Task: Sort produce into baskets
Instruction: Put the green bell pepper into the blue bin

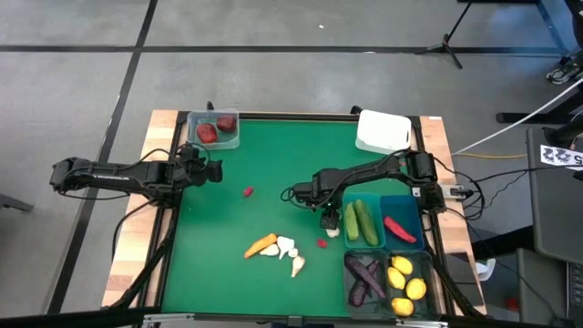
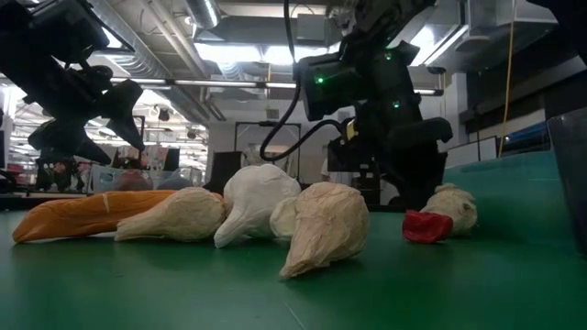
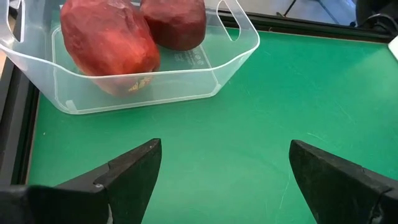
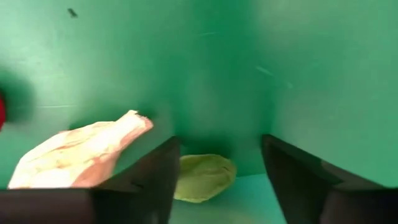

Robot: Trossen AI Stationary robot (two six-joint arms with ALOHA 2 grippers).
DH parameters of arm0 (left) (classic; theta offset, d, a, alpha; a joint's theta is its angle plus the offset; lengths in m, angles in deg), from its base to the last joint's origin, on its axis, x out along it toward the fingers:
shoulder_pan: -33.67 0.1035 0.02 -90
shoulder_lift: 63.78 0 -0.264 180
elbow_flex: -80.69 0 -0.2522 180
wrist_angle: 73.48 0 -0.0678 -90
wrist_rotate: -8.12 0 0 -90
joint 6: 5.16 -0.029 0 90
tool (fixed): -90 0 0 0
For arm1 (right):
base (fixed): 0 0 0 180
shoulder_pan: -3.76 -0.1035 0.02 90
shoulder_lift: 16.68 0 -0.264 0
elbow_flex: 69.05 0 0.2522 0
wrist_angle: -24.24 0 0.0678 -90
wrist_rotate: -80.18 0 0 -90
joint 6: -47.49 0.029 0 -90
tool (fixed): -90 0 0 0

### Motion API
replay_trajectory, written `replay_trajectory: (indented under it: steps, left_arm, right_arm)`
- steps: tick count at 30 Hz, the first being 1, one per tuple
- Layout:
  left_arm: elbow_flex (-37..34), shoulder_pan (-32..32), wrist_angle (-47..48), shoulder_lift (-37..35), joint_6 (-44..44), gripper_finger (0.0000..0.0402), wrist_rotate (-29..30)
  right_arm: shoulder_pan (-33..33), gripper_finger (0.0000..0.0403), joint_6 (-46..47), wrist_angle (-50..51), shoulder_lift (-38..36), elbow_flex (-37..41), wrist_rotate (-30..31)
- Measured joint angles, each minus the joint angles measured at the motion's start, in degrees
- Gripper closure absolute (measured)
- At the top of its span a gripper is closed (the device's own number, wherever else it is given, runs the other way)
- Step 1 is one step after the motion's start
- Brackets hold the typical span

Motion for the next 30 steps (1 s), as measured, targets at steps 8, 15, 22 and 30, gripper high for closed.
replay_trajectory:
  steps: [8, 15, 22, 30]
  left_arm:
    - [0.00, -0.02, 0.00, 0.02, 0.02, 0.0057, 0.09]
    - [0.00, -0.02, 0.00, 0.02, 0.07, 0.0057, 0.13]
    - [0.00, -0.01, 0.02, 0.02, 0.19, 0.0057, 0.15]
    - [0.00, -0.01, 0.07, 0.00, -0.27, 0.0057, 0.83]
  right_arm:
    - [0.02, 0.0316, -0.22, 0.00, 0.04, 0.07, 1.95]
    - [-0.07, 0.0396, -2.88, -1.16, 0.33, -3.26, 3.36]
    - [-0.32, 0.0350, -12.56, 7.92, 0.26, -11.17, 3.16]
    - [-1.19, 0.0306, -14.72, 12.27, 0.19, -9.40, 5.65]
